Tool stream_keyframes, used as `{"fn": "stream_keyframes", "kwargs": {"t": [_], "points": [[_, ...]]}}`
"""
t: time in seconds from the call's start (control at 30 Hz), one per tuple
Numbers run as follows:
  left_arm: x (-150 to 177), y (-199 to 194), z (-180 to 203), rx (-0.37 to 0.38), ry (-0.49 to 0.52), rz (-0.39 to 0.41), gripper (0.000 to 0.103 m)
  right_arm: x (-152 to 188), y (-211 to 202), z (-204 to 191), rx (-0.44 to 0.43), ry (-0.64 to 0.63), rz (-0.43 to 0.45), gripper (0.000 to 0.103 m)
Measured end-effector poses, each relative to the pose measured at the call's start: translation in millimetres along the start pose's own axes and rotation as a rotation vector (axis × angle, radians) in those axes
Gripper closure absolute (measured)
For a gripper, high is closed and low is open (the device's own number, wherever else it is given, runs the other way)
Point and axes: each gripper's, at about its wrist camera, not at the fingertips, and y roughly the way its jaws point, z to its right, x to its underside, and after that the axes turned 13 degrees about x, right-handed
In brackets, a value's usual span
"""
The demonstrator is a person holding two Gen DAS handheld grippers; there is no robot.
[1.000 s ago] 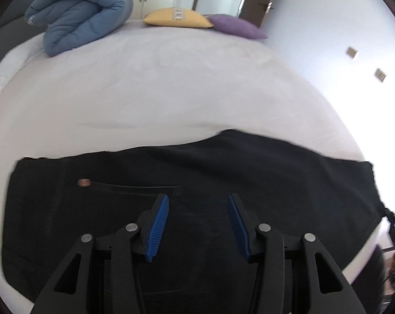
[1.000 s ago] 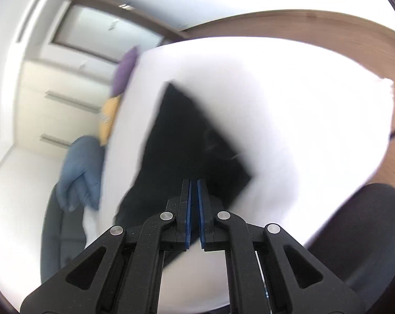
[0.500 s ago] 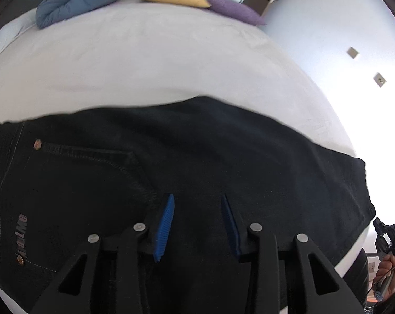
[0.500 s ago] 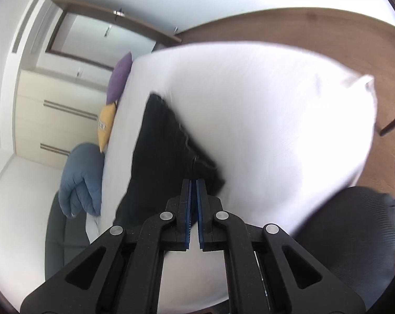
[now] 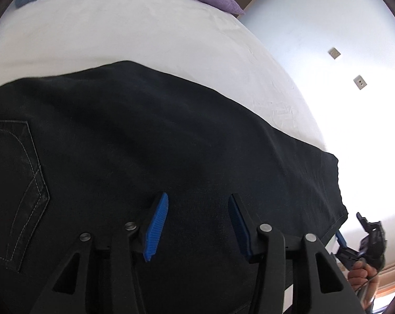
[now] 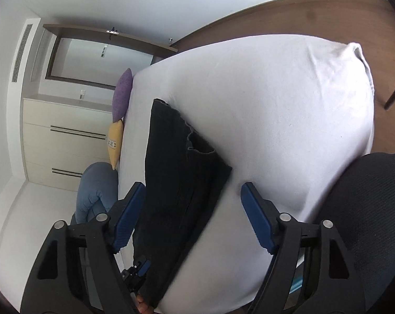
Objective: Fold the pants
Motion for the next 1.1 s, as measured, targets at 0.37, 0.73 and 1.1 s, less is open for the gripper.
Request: {"fn": "stream_keyframes", "kwargs": {"t": [0.37, 0.73, 1.1], "points": [[11, -5, -11, -0.033, 0.006, -0.003, 0.066, 1, 34, 8, -0.146, 0.179, 0.008, 0.058], [13, -14, -40, 0.018, -0.103, 0.025, 0.093, -6, 56, 8, -0.142, 0.213, -0.003, 0.092], [17, -18, -46, 0.028, -0.105, 0.039, 0.097, -6, 63, -33, 0.003, 0.073, 0.059, 0.093]]}}
